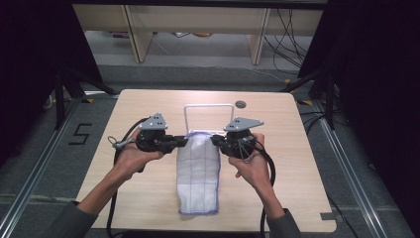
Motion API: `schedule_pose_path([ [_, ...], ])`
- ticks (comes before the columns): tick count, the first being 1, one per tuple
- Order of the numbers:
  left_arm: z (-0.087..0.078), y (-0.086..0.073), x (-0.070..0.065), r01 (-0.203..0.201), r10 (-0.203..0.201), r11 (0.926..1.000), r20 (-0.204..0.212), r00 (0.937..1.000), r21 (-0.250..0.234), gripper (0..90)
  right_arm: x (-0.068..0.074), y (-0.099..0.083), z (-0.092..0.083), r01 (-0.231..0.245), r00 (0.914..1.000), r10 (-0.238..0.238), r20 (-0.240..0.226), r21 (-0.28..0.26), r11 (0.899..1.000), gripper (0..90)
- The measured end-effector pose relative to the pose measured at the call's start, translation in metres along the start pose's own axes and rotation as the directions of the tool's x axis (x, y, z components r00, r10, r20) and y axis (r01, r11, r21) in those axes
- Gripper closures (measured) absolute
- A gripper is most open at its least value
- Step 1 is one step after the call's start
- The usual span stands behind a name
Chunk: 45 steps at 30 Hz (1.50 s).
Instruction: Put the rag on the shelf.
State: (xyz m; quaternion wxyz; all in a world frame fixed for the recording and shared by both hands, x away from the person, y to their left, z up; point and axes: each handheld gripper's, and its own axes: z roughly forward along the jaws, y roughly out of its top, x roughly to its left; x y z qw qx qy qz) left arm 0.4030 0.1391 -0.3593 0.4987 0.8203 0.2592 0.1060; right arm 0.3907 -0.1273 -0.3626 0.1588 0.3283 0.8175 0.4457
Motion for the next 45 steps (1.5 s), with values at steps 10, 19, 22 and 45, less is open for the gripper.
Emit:
schedule_pose_path([
  [10, -0.013, 0.031, -0.001, 0.012, -0.012, 0.9998, 0.026, 0.9996, -0.013, 84.5, -0.001, 0.031, -0.028, 0.035, 0.9994, -0.035, 0.005, -0.022, 0.999, 85.1],
  [19, -0.019, 0.069, 0.004, 0.008, -0.007, 0.9986, 0.030, 0.9995, -0.051, 84.4, -0.013, 0.062, -0.048, 0.038, 0.9987, -0.036, 0.036, -0.057, 0.998, 85.1],
  [22, -0.020, 0.079, 0.008, 0.016, -0.014, 0.9975, 0.024, 0.9996, -0.069, 84.4, -0.017, 0.071, -0.052, 0.035, 0.9985, -0.031, 0.046, -0.074, 0.997, 85.1],
  [45, -0.003, 0.113, 0.038, 0.032, -0.036, 0.9976, -0.059, 0.9976, -0.061, 84.0, -0.050, 0.105, -0.047, -0.005, 0.9961, 0.014, 0.087, -0.098, 0.995, 85.1],
])
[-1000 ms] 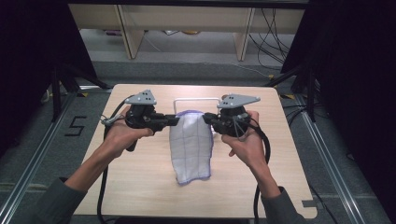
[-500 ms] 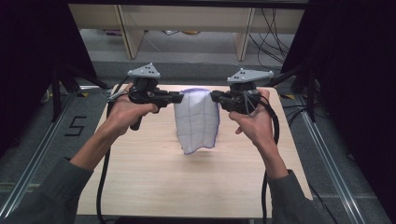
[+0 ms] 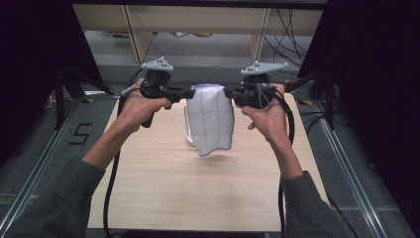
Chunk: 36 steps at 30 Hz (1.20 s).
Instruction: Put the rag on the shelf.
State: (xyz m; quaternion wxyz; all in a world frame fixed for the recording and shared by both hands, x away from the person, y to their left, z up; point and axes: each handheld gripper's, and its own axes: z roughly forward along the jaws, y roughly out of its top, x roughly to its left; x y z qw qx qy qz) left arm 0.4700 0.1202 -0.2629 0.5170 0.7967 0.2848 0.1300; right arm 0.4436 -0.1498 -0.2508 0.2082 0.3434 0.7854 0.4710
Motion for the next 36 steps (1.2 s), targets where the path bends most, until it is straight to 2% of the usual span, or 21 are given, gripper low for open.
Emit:
schedule_pose_path([
  [3, 0.000, 0.007, 0.004, 0.003, -0.003, 0.9999, -0.013, 0.9999, -0.011, 84.0, -0.004, 0.006, 0.003, 0.022, 0.9997, -0.022, 0.012, -0.011, 1.000, 85.1],
  [4, -0.001, 0.010, 0.005, 0.001, -0.001, 1.0000, -0.023, 0.9997, -0.008, 84.1, -0.004, 0.008, 0.003, 0.011, 0.9999, -0.011, 0.011, -0.012, 1.000, 85.1],
  [7, -0.002, 0.016, 0.007, 0.001, -0.001, 0.9998, -0.031, 0.9995, -0.021, 84.1, -0.006, 0.013, 0.004, 0.020, 0.9996, -0.019, 0.018, -0.014, 1.000, 85.0],
  [10, -0.002, 0.021, 0.009, -0.010, 0.009, 0.9999, -0.051, 0.9987, -0.008, 83.9, -0.008, 0.021, 0.005, 0.023, 0.9993, -0.022, 0.031, -0.031, 0.999, 85.0],
  [12, -0.001, 0.024, 0.012, -0.006, 0.005, 0.9998, -0.060, 0.9982, -0.018, 83.9, -0.008, 0.028, 0.006, 0.005, 0.9996, -0.005, 0.026, -0.019, 1.000, 85.0],
  [16, 0.000, 0.033, 0.017, -0.008, 0.007, 0.9999, -0.078, 0.9970, -0.011, 84.0, -0.010, 0.033, 0.009, 0.002, 0.9997, -0.001, 0.026, -0.017, 1.000, 85.0],
  [17, -0.001, 0.035, 0.018, -0.011, 0.010, 0.9999, -0.080, 0.9967, -0.007, 84.0, -0.012, 0.035, 0.011, 0.016, 0.9991, -0.015, 0.041, -0.023, 1.000, 85.0],
  [19, 0.000, 0.038, 0.021, -0.007, 0.006, 0.9999, -0.087, 0.9962, -0.013, 84.0, -0.014, 0.038, 0.011, 0.002, 0.9991, -0.001, 0.043, -0.021, 1.000, 85.0],
  [20, 0.001, 0.039, 0.022, -0.005, 0.003, 0.9998, -0.087, 0.9962, -0.020, 84.0, -0.017, 0.040, 0.013, 0.015, 0.9989, -0.014, 0.044, -0.030, 0.999, 85.0],
  [21, 0.002, 0.041, 0.024, -0.003, 0.001, 0.9998, -0.091, 0.9959, -0.020, 84.0, -0.017, 0.042, 0.014, 0.002, 0.9990, -0.001, 0.046, -0.029, 1.000, 85.0],
  [23, 0.004, 0.043, 0.028, 0.000, -0.002, 0.9998, -0.110, 0.9939, -0.017, 84.0, -0.019, 0.044, 0.016, 0.010, 0.9989, -0.008, 0.047, -0.037, 0.999, 85.0],
  [24, 0.007, 0.045, 0.032, 0.011, -0.014, 0.9997, -0.117, 0.9930, -0.023, 84.0, -0.023, 0.047, 0.020, -0.010, 0.9991, 0.011, 0.040, -0.029, 1.000, 85.0],
  [25, 0.007, 0.045, 0.032, 0.011, -0.014, 0.9997, -0.117, 0.9930, -0.023, 84.1, -0.024, 0.048, 0.022, -0.011, 0.9992, 0.013, 0.039, -0.035, 0.999, 85.0],
  [26, 0.010, 0.048, 0.036, 0.019, -0.023, 0.9994, -0.132, 0.9910, -0.029, 84.1, -0.026, 0.051, 0.025, -0.019, 0.9987, 0.021, 0.047, -0.031, 0.999, 85.0],
  [29, 0.014, 0.050, 0.039, 0.019, -0.022, 0.9995, -0.139, 0.9901, -0.024, 84.1, -0.030, 0.054, 0.029, -0.016, 0.9983, 0.018, 0.056, -0.034, 0.999, 85.0],
  [32, 0.022, 0.056, 0.046, 0.026, -0.029, 0.9994, -0.147, 0.9887, -0.023, 83.9, -0.037, 0.059, 0.035, -0.044, 0.9966, 0.045, 0.069, -0.023, 0.999, 84.8],
  [34, 0.024, 0.058, 0.049, 0.019, -0.020, 0.9998, -0.161, 0.9867, -0.011, 83.9, -0.041, 0.060, 0.038, -0.040, 0.9961, 0.042, 0.078, -0.024, 0.999, 84.8],
  [36, 0.032, 0.059, 0.055, 0.014, -0.020, 0.9993, -0.166, 0.9860, -0.034, 83.8, -0.047, 0.061, 0.048, -0.057, 0.9939, 0.058, 0.094, -0.013, 0.998, 84.8],
])
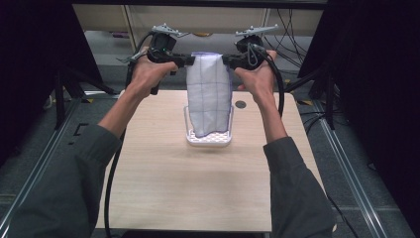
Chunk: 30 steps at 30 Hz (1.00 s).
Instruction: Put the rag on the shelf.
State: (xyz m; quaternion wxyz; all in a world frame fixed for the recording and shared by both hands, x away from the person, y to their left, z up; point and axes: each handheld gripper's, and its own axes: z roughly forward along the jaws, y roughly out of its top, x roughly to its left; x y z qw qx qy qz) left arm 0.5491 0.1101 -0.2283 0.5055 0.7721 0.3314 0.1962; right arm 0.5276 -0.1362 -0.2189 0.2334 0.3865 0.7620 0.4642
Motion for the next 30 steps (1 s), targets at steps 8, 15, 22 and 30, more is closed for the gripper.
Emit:
schedule_pose_path([
  [8, 0.032, -0.015, 0.022, 0.047, -0.047, 0.9987, 0.007, 0.9989, -0.022, 83.5, -0.011, -0.004, 0.027, 0.006, 0.9985, -0.007, 0.054, 0.016, 1.000, 84.6],
  [15, 0.057, -0.034, 0.032, 0.053, -0.053, 0.9986, 0.003, 0.9986, -0.002, 82.7, -0.024, -0.023, 0.060, 0.007, 0.9972, -0.011, 0.075, 0.053, 0.999, 84.5],
  [22, 0.074, -0.053, 0.036, 0.060, -0.060, 0.9974, 0.007, 0.9982, 0.040, 82.3, -0.030, -0.041, 0.079, -0.036, 0.9965, 0.030, 0.079, 0.080, 0.996, 83.9],
  [30, 0.082, -0.070, 0.033, 0.068, -0.070, 0.9915, 0.011, 0.9975, 0.111, 82.2, -0.034, -0.064, 0.095, -0.073, 0.9949, 0.059, 0.082, 0.186, 0.980, 83.4],
])
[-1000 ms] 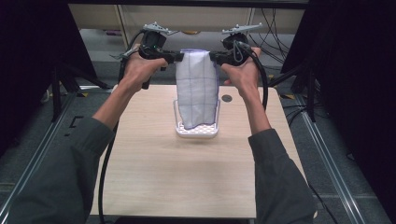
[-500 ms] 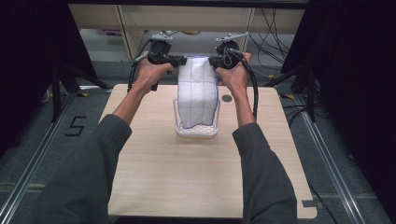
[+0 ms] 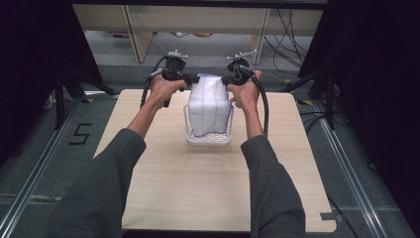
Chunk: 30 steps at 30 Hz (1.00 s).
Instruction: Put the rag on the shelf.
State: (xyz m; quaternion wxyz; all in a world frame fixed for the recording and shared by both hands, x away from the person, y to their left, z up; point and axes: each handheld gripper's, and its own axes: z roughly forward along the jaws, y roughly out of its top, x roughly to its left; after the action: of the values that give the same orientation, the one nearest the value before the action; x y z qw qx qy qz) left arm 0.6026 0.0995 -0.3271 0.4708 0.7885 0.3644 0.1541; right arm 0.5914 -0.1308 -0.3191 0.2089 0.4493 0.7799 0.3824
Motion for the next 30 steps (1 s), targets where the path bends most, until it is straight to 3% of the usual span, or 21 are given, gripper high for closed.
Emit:
schedule_pose_path([
  [3, 0.003, -0.004, -0.001, 0.022, -0.023, 0.9997, 0.012, 0.9997, 0.006, 82.2, 0.000, -0.004, 0.004, 0.000, 1.0000, 0.000, -0.003, 0.020, 1.000, 83.3],
  [5, 0.005, -0.009, -0.001, 0.028, -0.029, 0.9983, 0.010, 0.9995, 0.051, 82.0, 0.001, -0.008, 0.007, -0.023, 0.9997, 0.023, -0.006, 0.056, 0.998, 82.5],
  [8, 0.007, -0.012, 0.000, 0.039, -0.040, 0.9965, 0.005, 0.9992, 0.073, 81.1, -0.001, -0.009, 0.010, -0.008, 0.9998, 0.010, -0.018, 0.063, 0.998, 80.6],
  [12, 0.009, -0.016, 0.000, 0.076, -0.078, 0.9899, 0.015, 0.9968, 0.120, 76.0, -0.003, -0.015, 0.016, -0.044, 0.9982, 0.048, -0.036, 0.124, 0.991, 73.1],
  [15, 0.008, -0.014, -0.002, 0.088, -0.091, 0.9887, 0.016, 0.9958, 0.121, 61.7, -0.004, -0.016, 0.016, -0.039, 0.9990, 0.042, -0.017, 0.118, 0.992, 70.4],
  [17, 0.005, -0.013, -0.002, 0.099, -0.100, 0.9890, 0.012, 0.9949, 0.110, 60.5, -0.003, -0.015, 0.013, -0.065, 0.9971, 0.069, -0.033, 0.117, 0.991, 67.6],
  [25, -0.005, -0.012, 0.001, 0.101, -0.102, 0.9889, -0.002, 0.9948, 0.109, 56.4, -0.008, -0.014, 0.002, -0.078, 0.9965, 0.081, -0.021, 0.103, 0.992, 62.8],
  [30, -0.011, -0.012, 0.002, 0.122, -0.124, 0.9878, 0.018, 0.9921, 0.097, 52.4, -0.012, -0.016, -0.006, -0.082, 0.9965, 0.083, -0.007, 0.090, 0.993, 61.8],
])
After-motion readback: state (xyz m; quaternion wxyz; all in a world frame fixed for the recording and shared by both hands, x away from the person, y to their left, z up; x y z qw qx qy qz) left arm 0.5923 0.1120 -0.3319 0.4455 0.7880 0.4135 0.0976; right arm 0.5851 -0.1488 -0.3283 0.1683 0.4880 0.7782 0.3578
